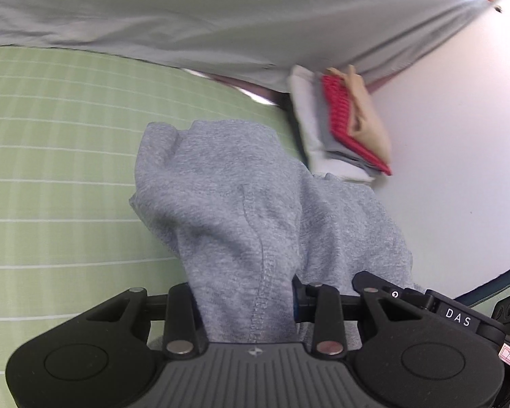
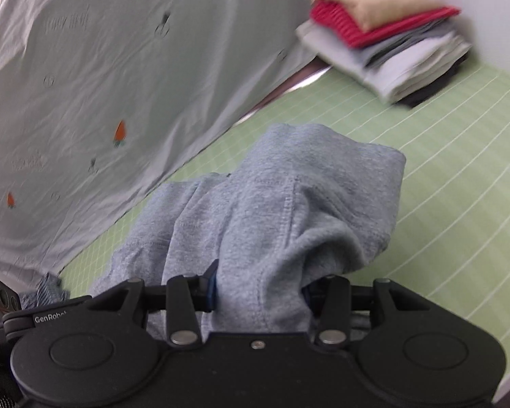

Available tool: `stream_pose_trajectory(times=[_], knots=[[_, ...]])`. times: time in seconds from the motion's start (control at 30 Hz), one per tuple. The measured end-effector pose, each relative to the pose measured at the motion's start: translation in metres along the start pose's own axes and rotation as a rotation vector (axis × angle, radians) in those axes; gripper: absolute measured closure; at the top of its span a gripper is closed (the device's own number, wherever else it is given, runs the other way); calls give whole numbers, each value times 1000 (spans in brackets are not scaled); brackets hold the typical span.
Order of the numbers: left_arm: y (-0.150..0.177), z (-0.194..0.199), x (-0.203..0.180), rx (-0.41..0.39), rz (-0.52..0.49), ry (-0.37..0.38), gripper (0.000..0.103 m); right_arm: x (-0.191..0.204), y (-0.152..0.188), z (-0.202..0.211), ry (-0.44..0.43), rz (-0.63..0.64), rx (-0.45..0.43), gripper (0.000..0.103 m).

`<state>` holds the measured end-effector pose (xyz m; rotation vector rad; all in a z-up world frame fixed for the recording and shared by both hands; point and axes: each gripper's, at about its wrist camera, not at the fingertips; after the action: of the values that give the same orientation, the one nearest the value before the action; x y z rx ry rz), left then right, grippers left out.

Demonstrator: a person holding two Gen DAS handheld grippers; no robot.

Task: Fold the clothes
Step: 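Grasp the folded hoodie with both grippers and lift it onto the clothes stack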

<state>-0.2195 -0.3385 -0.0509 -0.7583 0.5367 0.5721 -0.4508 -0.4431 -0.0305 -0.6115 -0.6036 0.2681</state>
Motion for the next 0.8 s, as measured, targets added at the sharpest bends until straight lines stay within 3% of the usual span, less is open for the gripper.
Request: stream_pose_trajectory(times=[0.17,0.33,0.57,0.63,0.67,0.7,0.73,0.8], knots=[[-17,-54,-76,-98,-24,46,66,-77,-58,8,-17,72,-97,59],[-64,-103,-158,-232,-33,70,66,-147,-150,14,-87,145,-179,59],[-166,-165,-239,-367,-62,101,65,-187,-301,5,-101,347,-309,59],[-197,-197,-247,-385,-75,44,59,-194,-339,-8,-68,414,-354,56],[-210,-216,-247,-383,-70,-3,52,-198,-357,-19,-42,442,-372,48],[-224,-234,-247,-380,-65,-50,50,-205,-375,-40,9,452,-376,41],[-232,-249,-244,-366,-67,-98,50,-212,-391,-61,66,462,-378,27],[-246,-278,-236,-328,-76,-198,49,-222,-412,-106,222,480,-376,24]])
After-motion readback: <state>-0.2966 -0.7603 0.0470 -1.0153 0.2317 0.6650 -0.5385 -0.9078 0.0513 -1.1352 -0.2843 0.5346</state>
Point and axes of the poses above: each gripper's, at about its wrist camera, not at the fingertips, and z roughly against the way its jaws point, x to its left, y to its underside, and after that the axes turned 2 degrees about z, right-handed
